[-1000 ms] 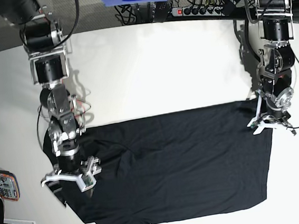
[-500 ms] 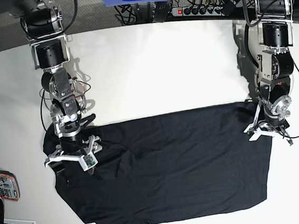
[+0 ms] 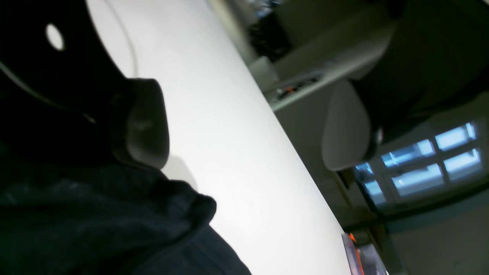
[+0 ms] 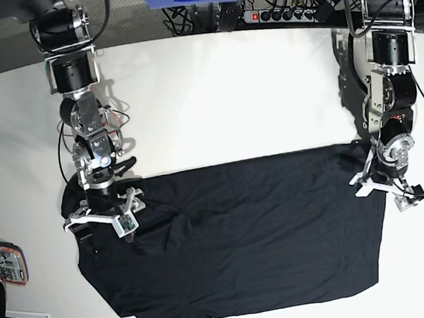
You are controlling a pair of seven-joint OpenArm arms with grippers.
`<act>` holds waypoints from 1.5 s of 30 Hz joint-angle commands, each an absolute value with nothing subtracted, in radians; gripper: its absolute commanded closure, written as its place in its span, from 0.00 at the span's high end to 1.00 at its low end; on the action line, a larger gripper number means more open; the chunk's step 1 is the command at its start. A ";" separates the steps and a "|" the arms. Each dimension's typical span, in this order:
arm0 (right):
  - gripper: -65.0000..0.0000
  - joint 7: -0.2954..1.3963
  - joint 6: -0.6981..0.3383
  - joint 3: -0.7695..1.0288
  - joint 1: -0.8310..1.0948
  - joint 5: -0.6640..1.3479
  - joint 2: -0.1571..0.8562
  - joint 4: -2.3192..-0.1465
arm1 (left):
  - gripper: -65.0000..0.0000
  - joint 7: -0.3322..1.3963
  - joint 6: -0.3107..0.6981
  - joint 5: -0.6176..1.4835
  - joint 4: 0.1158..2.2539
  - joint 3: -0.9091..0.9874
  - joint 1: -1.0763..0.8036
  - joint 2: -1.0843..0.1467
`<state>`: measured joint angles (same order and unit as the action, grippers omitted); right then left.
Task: Fold the T-shirt properly
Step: 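Lower the shirt and drag both grippers back toward the collar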
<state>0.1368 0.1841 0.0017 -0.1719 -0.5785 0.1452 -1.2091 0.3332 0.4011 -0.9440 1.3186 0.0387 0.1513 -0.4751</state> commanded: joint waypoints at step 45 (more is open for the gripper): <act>0.79 0.177 -0.007 0.010 -0.254 -0.088 0.139 -0.914 | 1.00 0.407 0.383 -0.005 1.308 0.384 0.050 -0.288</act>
